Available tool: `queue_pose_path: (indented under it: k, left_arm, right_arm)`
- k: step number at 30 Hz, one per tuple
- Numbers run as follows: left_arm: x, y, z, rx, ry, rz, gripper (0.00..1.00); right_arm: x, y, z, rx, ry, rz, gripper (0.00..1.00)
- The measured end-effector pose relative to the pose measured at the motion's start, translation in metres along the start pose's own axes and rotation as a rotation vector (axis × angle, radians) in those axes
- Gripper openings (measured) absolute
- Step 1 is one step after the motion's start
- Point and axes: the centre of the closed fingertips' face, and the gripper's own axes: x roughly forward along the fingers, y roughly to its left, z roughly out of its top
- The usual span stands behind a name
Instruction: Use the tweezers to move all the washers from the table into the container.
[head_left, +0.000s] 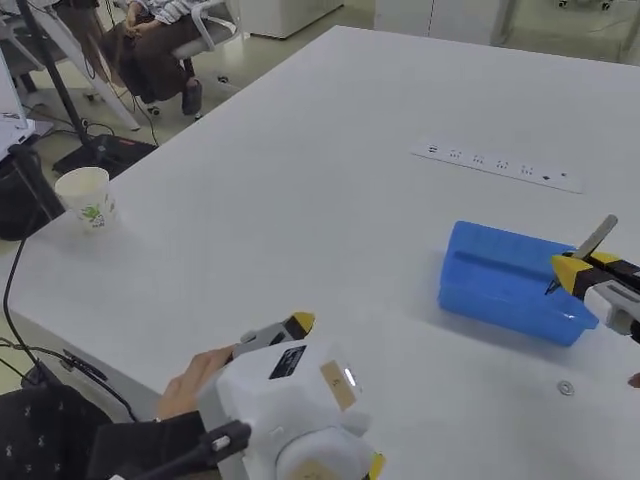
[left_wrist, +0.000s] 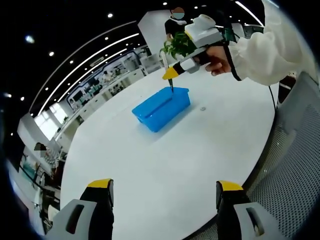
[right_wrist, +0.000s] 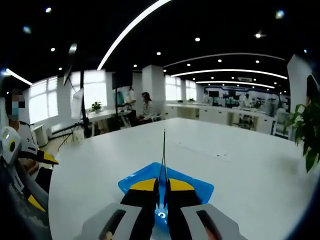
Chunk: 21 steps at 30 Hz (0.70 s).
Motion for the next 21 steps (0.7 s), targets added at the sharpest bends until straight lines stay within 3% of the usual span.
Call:
queue_pose_path:
  k: [10,14,17,21]
  left_arm:
    - [0.0,0.001,0.0,-0.003,0.001,0.007,0.86]
    - [0.0,0.001,0.0,-0.001,0.001,0.007,0.86]
    - [0.0,0.002,0.0,0.002,0.002,0.008,0.86]
    - [0.001,0.001,-0.001,0.003,0.009,0.007,0.86]
  right_arm:
    - [-0.034,0.011,-0.008,0.007,-0.003,0.016,0.03]
    - [-0.041,0.013,-0.017,0.001,0.005,0.017,0.03]
    - [-0.046,0.016,-0.018,0.025,-0.029,0.03,0.03]
    - [-0.048,0.017,-0.026,0.015,-0.033,0.028,0.03]
